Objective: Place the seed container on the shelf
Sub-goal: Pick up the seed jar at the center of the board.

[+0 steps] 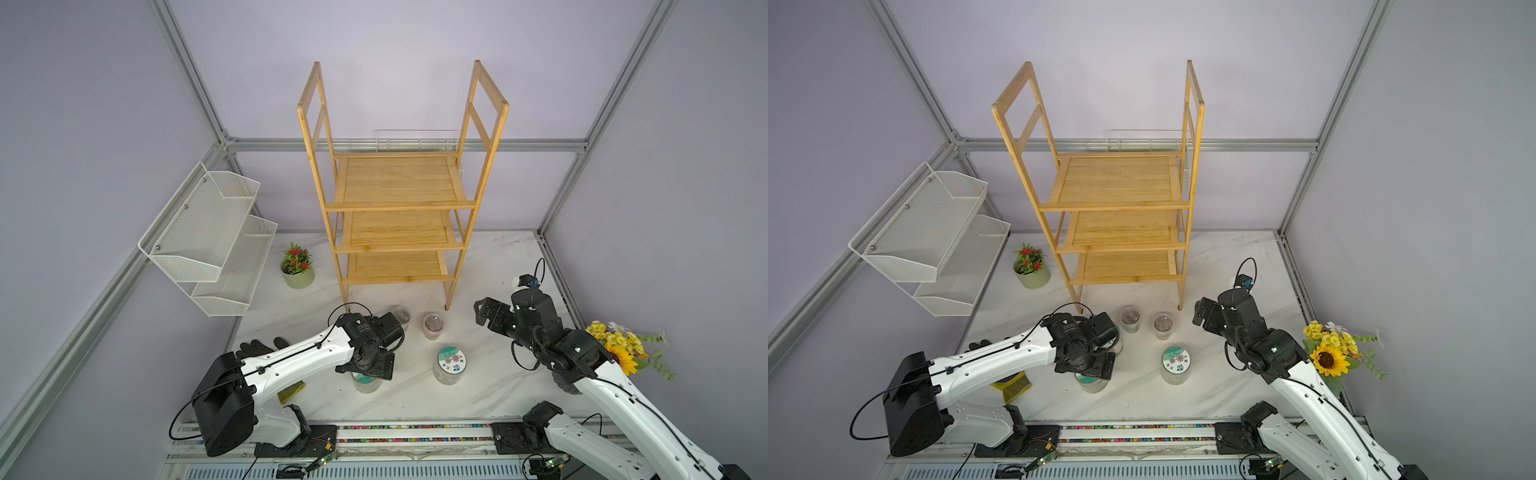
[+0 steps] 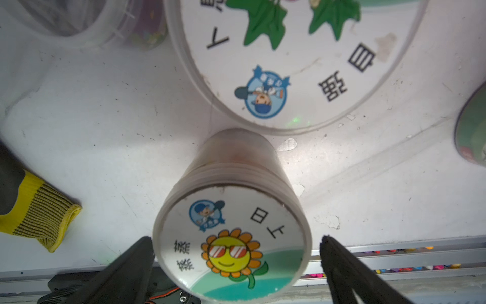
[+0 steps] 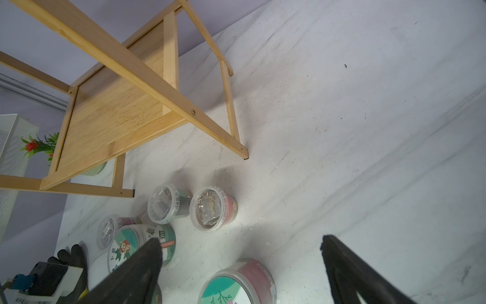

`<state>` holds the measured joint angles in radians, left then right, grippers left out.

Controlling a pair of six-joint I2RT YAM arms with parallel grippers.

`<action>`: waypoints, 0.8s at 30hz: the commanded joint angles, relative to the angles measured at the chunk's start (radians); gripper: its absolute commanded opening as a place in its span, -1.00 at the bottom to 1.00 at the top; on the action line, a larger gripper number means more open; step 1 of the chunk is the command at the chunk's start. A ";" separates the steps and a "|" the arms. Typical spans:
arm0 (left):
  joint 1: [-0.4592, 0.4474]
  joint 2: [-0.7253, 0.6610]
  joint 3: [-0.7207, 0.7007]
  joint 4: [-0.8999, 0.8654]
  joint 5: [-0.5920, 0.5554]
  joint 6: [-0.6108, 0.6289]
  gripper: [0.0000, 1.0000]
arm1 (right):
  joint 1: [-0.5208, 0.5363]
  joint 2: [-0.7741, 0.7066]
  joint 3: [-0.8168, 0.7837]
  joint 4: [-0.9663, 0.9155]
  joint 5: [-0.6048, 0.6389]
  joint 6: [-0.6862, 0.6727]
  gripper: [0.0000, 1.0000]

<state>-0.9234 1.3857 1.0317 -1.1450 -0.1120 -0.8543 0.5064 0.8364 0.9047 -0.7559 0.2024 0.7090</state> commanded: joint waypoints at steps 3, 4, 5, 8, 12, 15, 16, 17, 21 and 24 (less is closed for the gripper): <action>-0.002 0.008 -0.007 -0.001 -0.021 -0.012 1.00 | 0.004 0.000 -0.005 -0.007 0.005 -0.016 0.94; -0.001 0.013 -0.008 -0.001 -0.021 -0.011 1.00 | 0.004 0.000 -0.006 -0.007 0.005 -0.016 0.95; -0.002 0.016 -0.013 -0.001 -0.019 -0.011 1.00 | 0.005 0.000 -0.005 -0.007 0.005 -0.016 0.95; -0.002 0.018 -0.022 0.004 -0.020 -0.012 1.00 | 0.004 -0.003 -0.011 -0.004 0.004 -0.014 0.95; 0.001 0.017 -0.027 0.008 -0.022 -0.009 0.99 | 0.004 -0.001 -0.014 0.000 0.003 -0.014 0.95; 0.001 0.018 -0.024 0.013 -0.022 -0.005 0.99 | 0.005 0.000 -0.011 0.000 0.005 -0.016 0.95; 0.003 0.017 -0.023 0.016 -0.021 -0.003 0.99 | 0.004 0.001 -0.011 0.000 0.005 -0.018 0.95; 0.001 0.017 -0.021 0.019 -0.019 0.001 1.00 | 0.004 0.001 -0.008 0.000 0.006 -0.017 0.95; 0.001 0.053 -0.018 0.030 -0.012 0.013 0.97 | 0.005 0.001 -0.009 -0.003 0.009 -0.019 0.95; 0.001 0.060 -0.016 0.037 -0.009 0.021 0.96 | 0.004 0.000 -0.008 -0.005 0.013 -0.020 0.95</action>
<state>-0.9234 1.4429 1.0008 -1.1263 -0.1158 -0.8490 0.5064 0.8364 0.9043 -0.7559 0.2031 0.7002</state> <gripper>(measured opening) 0.984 0.974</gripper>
